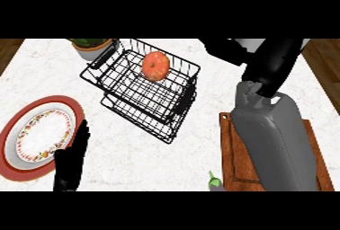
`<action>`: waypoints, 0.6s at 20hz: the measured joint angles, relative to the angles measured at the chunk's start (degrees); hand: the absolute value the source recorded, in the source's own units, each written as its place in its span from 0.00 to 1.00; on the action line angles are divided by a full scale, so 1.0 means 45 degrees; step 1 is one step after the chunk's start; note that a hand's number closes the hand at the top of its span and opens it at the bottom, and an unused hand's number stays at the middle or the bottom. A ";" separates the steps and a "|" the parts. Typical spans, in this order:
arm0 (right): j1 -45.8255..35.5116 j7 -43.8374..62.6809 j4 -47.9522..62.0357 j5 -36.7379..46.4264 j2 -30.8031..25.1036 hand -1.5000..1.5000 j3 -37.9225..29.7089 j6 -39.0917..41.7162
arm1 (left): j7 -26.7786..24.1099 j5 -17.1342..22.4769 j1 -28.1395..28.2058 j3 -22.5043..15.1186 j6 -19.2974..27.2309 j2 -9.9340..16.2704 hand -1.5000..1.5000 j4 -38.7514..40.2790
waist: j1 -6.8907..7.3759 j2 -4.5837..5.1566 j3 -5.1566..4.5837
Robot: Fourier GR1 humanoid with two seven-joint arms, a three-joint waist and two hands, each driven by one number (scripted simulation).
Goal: Pick the squash from the cutting board and place it in the tiered basket
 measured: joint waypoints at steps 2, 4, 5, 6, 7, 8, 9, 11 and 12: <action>0.0919 0.0210 -0.1501 0.0102 -0.0121 0.00 -0.0313 0.0330 | 0.0009 0.0009 0.0157 0.0046 0.0038 0.0023 0.50 -0.0124 | -0.0144 -0.0041 0.0004; 0.2028 0.0346 -0.3111 0.0039 -0.0212 0.00 -0.0518 0.0675 | 0.0019 0.0077 0.0265 0.0144 0.0030 0.0062 0.50 -0.0175 | -0.0250 -0.0057 0.0005; 0.2625 0.0406 -0.3945 0.0011 -0.0270 0.00 -0.0556 0.0878 | -0.0034 0.0024 0.0353 0.0150 0.0092 0.0066 0.50 -0.0222 | -0.0318 -0.0075 0.0005; 0.3220 0.0456 -0.4794 -0.0099 -0.0346 0.00 -0.0584 0.1096 | -0.0078 0.0042 0.0409 0.0204 0.0060 0.0126 0.50 -0.0209 | -0.0383 -0.0086 0.0005; 0.3838 0.0494 -0.5607 -0.0279 -0.0477 0.00 -0.0656 0.1328 | -0.0243 0.0075 0.0478 0.0226 0.0037 0.0101 0.50 -0.0195 | -0.0426 -0.0090 0.0005; 0.4345 0.0567 -0.6432 -0.0528 -0.0658 0.00 -0.0794 0.1612 | -0.0211 0.0090 0.0507 0.0238 0.0050 0.0089 0.50 -0.0229 | -0.0477 -0.0095 0.0007; 0.4934 0.0605 -0.7225 -0.0791 -0.0815 0.00 -0.0850 0.1874 | -0.0264 0.0099 0.0554 0.0277 0.0062 0.0094 0.50 -0.0221 | -0.0532 -0.0103 0.0009; 0.6227 0.0599 -0.8844 -0.1436 -0.1150 0.00 -0.1028 0.2294 | -0.0221 0.0130 0.0605 0.0328 0.0031 0.0154 0.50 -0.0315 | -0.0539 -0.0084 0.0011; 0.6847 0.0586 -0.9553 -0.1770 -0.1309 0.00 -0.1124 0.2494 | -0.0241 0.0141 0.0614 0.0318 0.0017 0.0131 0.50 -0.0319 | -0.0546 -0.0077 0.0010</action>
